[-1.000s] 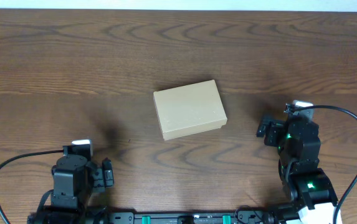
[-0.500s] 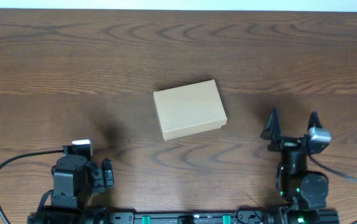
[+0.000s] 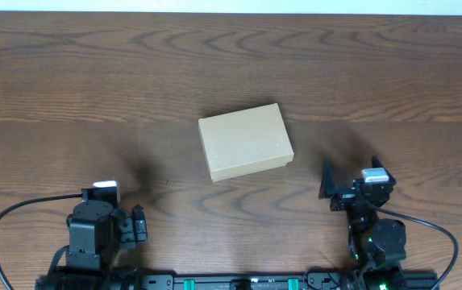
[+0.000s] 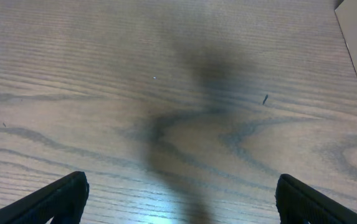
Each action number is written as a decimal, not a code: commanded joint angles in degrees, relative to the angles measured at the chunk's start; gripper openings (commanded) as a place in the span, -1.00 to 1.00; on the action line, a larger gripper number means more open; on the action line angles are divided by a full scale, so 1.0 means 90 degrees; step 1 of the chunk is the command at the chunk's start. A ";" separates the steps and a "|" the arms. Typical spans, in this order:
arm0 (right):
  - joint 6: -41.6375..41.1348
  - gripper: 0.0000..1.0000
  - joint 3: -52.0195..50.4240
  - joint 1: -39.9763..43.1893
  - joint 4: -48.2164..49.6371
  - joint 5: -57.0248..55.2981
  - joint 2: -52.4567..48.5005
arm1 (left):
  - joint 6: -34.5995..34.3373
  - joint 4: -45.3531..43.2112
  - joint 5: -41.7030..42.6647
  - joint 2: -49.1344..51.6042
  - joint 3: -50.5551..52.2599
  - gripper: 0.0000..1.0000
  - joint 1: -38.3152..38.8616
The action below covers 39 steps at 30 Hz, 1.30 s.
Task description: Pack container
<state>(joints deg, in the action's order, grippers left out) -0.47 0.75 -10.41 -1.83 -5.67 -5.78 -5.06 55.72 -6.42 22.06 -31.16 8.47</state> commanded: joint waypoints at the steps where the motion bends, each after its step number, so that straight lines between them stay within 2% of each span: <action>1: 0.0182 0.99 -0.0051 0.0007 -0.0253 0.0272 0.0330 | 0.0041 0.0022 -0.0068 0.0005 0.0029 0.90 0.0022; 17: 0.0369 0.99 -0.0051 0.0636 -0.0274 0.0423 0.0612 | 0.0039 0.0022 -0.0068 0.0005 0.0029 0.90 0.0022; 39: 0.0369 0.99 -0.0051 0.0665 -0.0255 0.0420 0.0607 | 0.0041 0.0022 -0.0068 0.0005 0.0029 0.90 0.0022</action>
<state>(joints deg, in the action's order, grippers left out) 2.00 0.49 -4.80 -3.86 -2.28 -0.84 -5.06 55.72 -6.42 22.06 -31.16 8.47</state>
